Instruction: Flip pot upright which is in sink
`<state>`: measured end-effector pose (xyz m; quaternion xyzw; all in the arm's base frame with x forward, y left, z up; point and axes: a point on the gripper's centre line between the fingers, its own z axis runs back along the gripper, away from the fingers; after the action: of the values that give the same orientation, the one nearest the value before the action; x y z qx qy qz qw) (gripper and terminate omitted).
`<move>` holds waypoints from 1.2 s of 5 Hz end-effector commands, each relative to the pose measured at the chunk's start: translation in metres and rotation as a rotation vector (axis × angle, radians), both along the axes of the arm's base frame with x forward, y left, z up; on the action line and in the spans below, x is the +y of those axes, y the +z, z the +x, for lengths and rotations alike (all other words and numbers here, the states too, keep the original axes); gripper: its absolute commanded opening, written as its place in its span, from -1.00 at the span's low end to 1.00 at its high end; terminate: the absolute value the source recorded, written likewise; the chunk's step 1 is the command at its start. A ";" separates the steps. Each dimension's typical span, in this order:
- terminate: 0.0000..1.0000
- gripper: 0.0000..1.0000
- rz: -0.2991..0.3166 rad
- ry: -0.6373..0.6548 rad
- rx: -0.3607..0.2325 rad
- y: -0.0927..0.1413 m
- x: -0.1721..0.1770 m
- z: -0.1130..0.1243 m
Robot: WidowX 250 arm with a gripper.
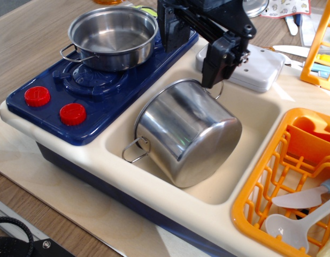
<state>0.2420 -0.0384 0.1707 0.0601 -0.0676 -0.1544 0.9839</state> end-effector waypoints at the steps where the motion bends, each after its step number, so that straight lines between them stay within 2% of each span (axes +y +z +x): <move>1: -1.00 1.00 0.000 0.000 0.000 0.000 0.000 0.000; 2: -1.00 1.00 -0.109 0.006 0.065 -0.005 0.004 0.006; 3: -1.00 1.00 -0.193 0.025 0.102 -0.011 0.009 0.009; 4: -1.00 1.00 -0.306 0.087 0.150 -0.014 0.008 0.009; 6: -1.00 1.00 -0.456 0.240 0.130 -0.032 -0.004 -0.006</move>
<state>0.2302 -0.0497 0.1248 -0.1771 -0.0119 0.0069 0.9841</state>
